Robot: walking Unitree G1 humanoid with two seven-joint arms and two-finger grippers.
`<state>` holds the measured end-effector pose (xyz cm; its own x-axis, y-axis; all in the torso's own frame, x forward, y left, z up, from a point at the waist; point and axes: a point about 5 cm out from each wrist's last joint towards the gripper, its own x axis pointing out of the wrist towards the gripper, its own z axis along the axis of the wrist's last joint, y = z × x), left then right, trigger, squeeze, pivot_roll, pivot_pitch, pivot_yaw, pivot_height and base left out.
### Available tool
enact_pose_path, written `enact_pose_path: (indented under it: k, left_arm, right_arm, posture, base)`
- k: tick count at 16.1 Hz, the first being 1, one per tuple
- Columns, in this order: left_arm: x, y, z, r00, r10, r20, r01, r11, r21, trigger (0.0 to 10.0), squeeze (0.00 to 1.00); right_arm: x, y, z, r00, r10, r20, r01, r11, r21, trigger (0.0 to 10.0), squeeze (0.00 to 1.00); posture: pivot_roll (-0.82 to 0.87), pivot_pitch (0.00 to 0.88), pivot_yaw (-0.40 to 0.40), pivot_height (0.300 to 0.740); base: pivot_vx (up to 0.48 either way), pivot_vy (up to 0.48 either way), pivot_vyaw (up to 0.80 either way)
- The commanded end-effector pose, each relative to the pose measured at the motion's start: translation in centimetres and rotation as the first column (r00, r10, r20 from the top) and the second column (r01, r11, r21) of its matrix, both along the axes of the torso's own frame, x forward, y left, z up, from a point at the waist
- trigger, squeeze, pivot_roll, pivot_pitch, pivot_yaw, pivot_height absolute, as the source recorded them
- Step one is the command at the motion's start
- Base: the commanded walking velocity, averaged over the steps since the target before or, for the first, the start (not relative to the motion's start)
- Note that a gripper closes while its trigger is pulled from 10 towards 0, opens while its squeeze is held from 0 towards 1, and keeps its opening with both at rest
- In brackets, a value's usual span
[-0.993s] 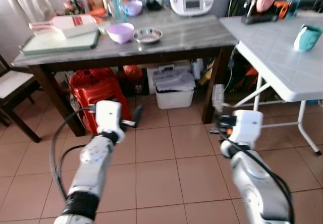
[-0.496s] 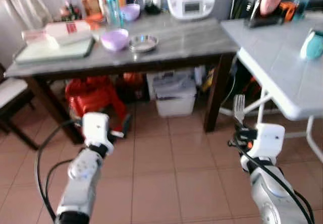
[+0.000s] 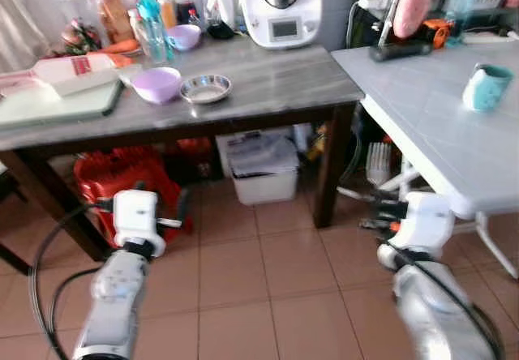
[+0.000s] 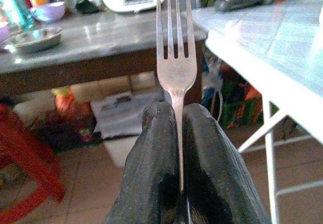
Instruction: Setting the table
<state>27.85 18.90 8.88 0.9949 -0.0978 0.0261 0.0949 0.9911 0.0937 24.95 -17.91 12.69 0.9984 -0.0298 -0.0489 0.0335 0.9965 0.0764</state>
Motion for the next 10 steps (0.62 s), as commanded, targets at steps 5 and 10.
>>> enact_pose_path:
  k: [5, 10]
  left_arm:
    - [0.45, 0.57, 0.63, 1.000, 0.013, 0.010, -0.013, 1.000, 0.017, 10.0, 0.00]
    - [0.83, 0.12, 0.66, 1.000, -0.003, 0.007, 0.003, 1.000, 0.009, 10.0, 0.00]
  right_arm:
    - [0.48, 1.37, 0.73, 0.999, 0.042, 0.032, -0.043, 0.999, 0.032, 10.0, 0.00]
    - [0.49, 1.18, 0.67, 0.999, 0.033, 0.029, -0.034, 0.999, 0.025, 10.0, 0.00]
  posture:
    - [-0.04, 0.009, 0.066, 0.740]
    - [-0.04, 0.013, 0.070, 0.740]
  base:
    - [0.349, 0.000, 0.00]
    - [0.371, 0.000, 0.00]
